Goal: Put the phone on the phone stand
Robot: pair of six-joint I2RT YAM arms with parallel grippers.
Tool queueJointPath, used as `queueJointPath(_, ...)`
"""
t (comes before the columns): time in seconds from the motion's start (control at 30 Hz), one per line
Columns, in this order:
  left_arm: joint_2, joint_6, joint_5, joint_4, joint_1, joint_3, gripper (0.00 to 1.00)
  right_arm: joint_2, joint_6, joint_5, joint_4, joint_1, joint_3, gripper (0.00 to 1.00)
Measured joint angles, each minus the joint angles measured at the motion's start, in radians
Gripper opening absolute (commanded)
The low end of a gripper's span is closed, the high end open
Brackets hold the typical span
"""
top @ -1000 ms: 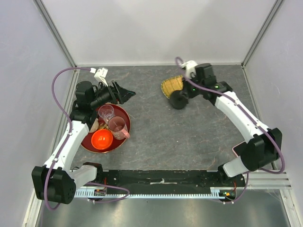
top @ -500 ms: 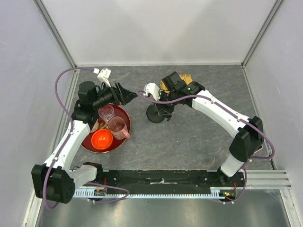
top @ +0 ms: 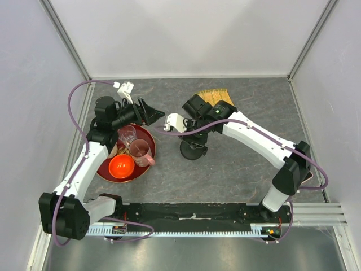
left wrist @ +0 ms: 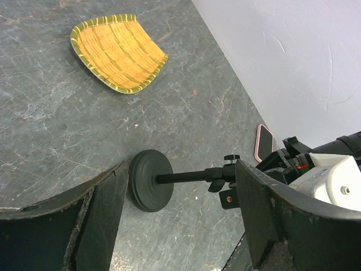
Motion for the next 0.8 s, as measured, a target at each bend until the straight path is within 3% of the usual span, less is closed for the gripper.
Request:
queueJointPath(0.17,0.0,0.0,0.021,0.001,0.0,0.0,0.81,0.002,0.0,0.026,-0.012,0.013,0.002,0.0)
queueJointPath(0.3,0.004,0.0,0.023,0.002,-0.005,0.0,0.73,0.046,-0.009,0.025,-0.009,0.013,0.039,0.0)
queueJointPath(0.37,0.02,0.0,0.024,0.0,-0.015,0.002,0.64,0.08,-0.013,0.022,0.0,0.014,0.068,0.07)
queueJointPath(0.4,0.039,0.0,0.027,-0.009,-0.024,0.008,0.63,0.095,-0.015,0.015,0.013,0.014,0.075,0.17)
queueJointPath(0.47,0.096,0.0,0.045,-0.033,-0.045,0.037,0.63,0.104,-0.016,0.011,0.038,0.014,0.076,0.28)
queueJointPath(0.5,0.123,0.0,0.051,-0.04,-0.051,0.047,0.63,0.104,-0.016,0.01,0.047,0.014,0.075,0.39)
queueJointPath(0.73,0.228,0.0,0.092,-0.09,-0.069,0.055,0.63,0.059,0.014,0.101,0.202,0.006,-0.048,0.72)
queueJointPath(0.8,0.247,0.0,0.093,-0.092,-0.08,0.057,0.61,0.029,0.045,0.135,0.248,0.0,-0.089,0.98)
